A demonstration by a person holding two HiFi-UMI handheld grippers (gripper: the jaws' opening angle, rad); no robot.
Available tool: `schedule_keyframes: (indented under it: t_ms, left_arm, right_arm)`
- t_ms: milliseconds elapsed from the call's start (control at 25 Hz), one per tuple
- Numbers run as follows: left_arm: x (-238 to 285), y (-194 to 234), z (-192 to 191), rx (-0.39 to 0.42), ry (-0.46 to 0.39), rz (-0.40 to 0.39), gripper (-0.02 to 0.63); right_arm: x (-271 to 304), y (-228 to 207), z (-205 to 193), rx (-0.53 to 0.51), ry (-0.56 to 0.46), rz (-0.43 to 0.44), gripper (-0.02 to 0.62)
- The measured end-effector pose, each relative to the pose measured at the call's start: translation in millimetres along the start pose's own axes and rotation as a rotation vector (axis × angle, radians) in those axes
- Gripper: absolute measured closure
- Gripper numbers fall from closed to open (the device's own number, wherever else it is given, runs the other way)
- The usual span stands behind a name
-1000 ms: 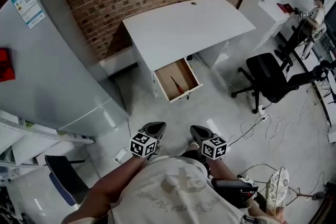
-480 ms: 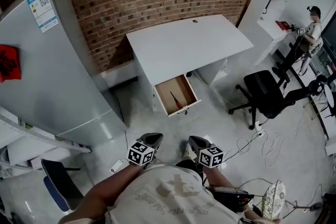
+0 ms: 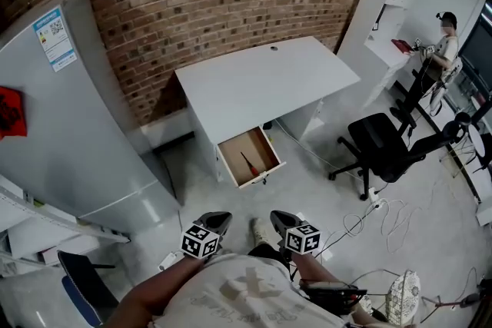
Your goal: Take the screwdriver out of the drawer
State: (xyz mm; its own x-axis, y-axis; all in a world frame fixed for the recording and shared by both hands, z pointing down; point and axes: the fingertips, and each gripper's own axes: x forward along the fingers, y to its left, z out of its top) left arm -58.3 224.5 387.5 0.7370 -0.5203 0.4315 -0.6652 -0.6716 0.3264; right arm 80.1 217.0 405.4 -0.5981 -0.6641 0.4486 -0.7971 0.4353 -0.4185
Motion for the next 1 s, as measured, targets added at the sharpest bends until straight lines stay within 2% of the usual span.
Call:
schedule_keyframes:
  t_ms: [560, 1000]
  left_arm:
    - [5.4, 2.3, -2.8, -0.007, 0.009, 0.017, 0.586]
    - [19.0, 32.1, 13.3, -0.021, -0.019, 0.025, 0.586]
  right_arm:
    - [-2.2, -16.5, -14.0, 0.034, 0.018, -0.014, 0.572]
    - [23.8, -29.2, -2.2, 0.041, 0.018, -0.034, 0.572]
